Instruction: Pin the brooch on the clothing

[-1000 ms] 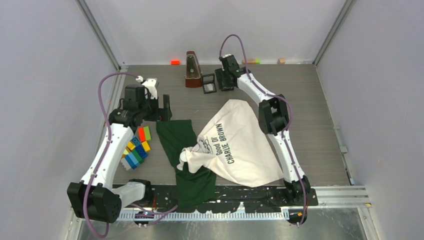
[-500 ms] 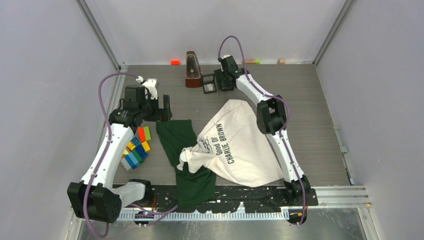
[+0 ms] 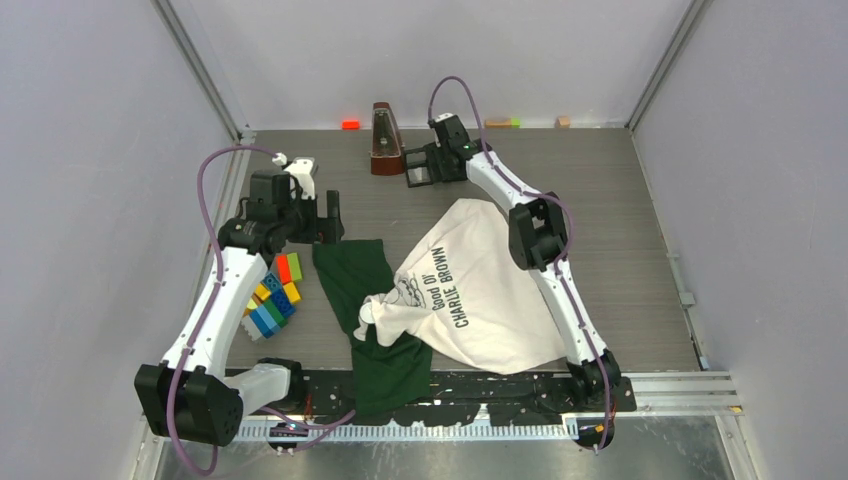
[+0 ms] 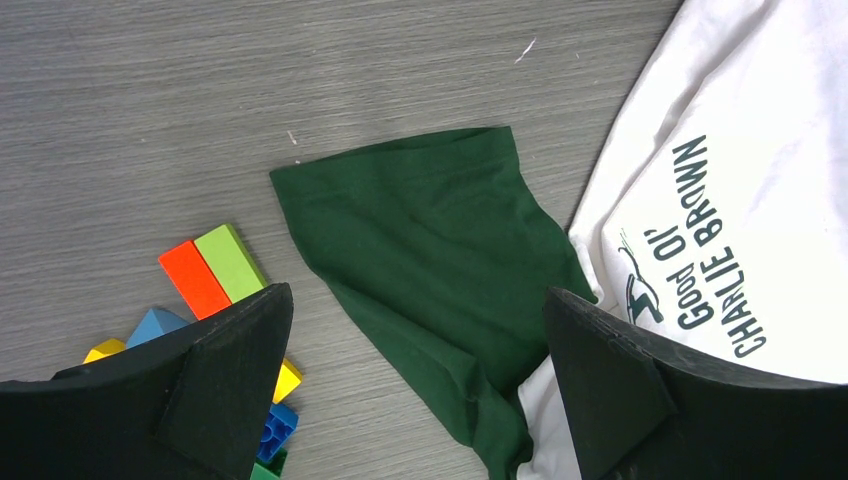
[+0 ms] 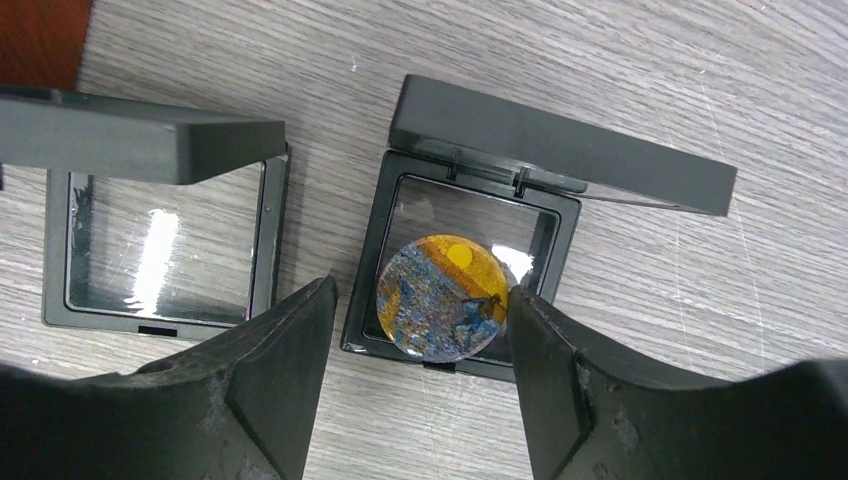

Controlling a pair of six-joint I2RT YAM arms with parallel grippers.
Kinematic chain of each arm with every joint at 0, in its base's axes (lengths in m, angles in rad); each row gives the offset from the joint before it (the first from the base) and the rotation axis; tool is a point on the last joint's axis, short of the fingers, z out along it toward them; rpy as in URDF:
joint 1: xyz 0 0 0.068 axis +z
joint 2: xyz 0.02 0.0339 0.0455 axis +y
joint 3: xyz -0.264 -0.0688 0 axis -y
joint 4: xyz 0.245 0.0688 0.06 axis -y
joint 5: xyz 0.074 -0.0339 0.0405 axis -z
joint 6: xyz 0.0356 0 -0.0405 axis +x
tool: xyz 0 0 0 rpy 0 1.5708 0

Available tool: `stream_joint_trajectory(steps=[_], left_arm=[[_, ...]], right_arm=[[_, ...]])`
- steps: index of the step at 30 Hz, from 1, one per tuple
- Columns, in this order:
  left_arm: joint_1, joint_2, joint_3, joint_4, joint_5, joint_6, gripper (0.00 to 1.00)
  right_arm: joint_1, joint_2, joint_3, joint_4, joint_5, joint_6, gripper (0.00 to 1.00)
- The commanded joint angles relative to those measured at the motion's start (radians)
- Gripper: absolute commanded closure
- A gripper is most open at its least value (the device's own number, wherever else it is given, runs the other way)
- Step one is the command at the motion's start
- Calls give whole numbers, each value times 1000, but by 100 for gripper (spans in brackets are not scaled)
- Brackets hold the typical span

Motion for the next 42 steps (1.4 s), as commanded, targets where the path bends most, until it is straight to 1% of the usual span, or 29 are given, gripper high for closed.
stream_joint_trajectory(steps=[1,2,8,16,20,27,30,33,36,37,38,39,40,41,42], left_arm=[[2,-24,-1,16,5,13,0],[2,-24,0,16,5,13,0],[2,-27,-2,16,4,13,0],[2,-31,-2,16,2,15,0],[2,-32,-4,18,5,14,0],[2,-39,-4,21,33,-4,0],[2,-39,-4,33,62,-42,0],[1,-40,-13,64,141,-88,0],[1,-46,-47,124,237,-167,2],[1,-48,-63,150,267,-204,3],[0,-50,-78,174,300,-242,4],[1,-50,-96,200,335,-278,5],[1,-53,-113,221,355,-317,6],[1,-54,-130,243,375,-349,7],[1,-56,-148,260,391,-385,8]], right_arm=[[15,36,45,-8,48,-37,33],[16,35,44,-5,61,-40,35],[24,17,28,17,91,-32,48],[26,-60,-41,70,46,14,62],[26,-124,-100,112,10,44,65],[44,-259,-239,165,-47,58,67],[61,-325,-346,195,-47,52,68],[89,-431,-464,252,-52,54,69],[118,-539,-645,320,-84,77,69],[139,-599,-688,360,-91,83,70],[149,-663,-770,378,-103,96,70],[174,-693,-811,414,-106,108,70],[203,-759,-892,453,-106,114,70],[217,-789,-974,472,-104,130,70],[246,-855,-1014,512,-100,140,70]])
